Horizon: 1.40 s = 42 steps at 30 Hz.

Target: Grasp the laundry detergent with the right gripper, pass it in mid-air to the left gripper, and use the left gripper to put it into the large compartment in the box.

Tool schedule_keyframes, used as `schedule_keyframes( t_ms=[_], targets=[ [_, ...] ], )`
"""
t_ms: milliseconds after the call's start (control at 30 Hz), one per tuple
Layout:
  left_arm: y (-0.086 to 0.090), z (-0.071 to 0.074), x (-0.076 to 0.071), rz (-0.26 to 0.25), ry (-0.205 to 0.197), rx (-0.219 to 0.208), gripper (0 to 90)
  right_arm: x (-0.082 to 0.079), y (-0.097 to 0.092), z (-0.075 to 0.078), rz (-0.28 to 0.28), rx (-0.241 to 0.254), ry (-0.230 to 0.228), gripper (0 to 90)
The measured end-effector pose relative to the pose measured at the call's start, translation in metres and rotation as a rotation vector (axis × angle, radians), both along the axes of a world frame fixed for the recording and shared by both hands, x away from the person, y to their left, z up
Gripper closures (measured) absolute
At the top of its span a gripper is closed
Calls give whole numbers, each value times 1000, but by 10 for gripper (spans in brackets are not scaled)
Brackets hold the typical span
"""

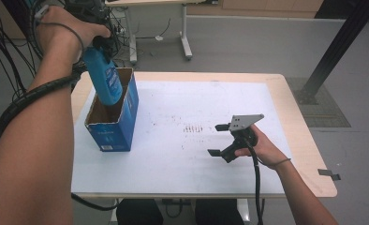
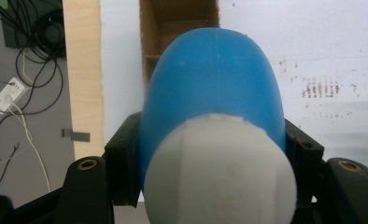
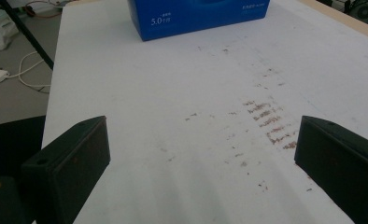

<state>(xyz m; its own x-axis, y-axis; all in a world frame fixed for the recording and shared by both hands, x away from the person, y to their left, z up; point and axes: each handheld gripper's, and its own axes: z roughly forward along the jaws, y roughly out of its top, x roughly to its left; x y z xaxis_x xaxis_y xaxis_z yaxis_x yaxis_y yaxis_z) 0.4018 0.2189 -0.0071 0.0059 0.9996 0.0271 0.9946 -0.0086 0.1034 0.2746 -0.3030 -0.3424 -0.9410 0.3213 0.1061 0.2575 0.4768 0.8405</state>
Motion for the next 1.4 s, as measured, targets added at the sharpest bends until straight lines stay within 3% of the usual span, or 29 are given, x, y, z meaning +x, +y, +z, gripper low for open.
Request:
schedule_keyframes(
  t_ms=[233,700,1400],
  targets=[
    [-1,-12,1,6,-3,20,377,1,1,0,-6,4,-7,32],
    [5,-31,6,7,16,17,376,1,1,1,-6,4,-14,32],
    [7,-82,15,9,75,4,377,-1,-2,-3,-16,10,-8,32]
  ],
)
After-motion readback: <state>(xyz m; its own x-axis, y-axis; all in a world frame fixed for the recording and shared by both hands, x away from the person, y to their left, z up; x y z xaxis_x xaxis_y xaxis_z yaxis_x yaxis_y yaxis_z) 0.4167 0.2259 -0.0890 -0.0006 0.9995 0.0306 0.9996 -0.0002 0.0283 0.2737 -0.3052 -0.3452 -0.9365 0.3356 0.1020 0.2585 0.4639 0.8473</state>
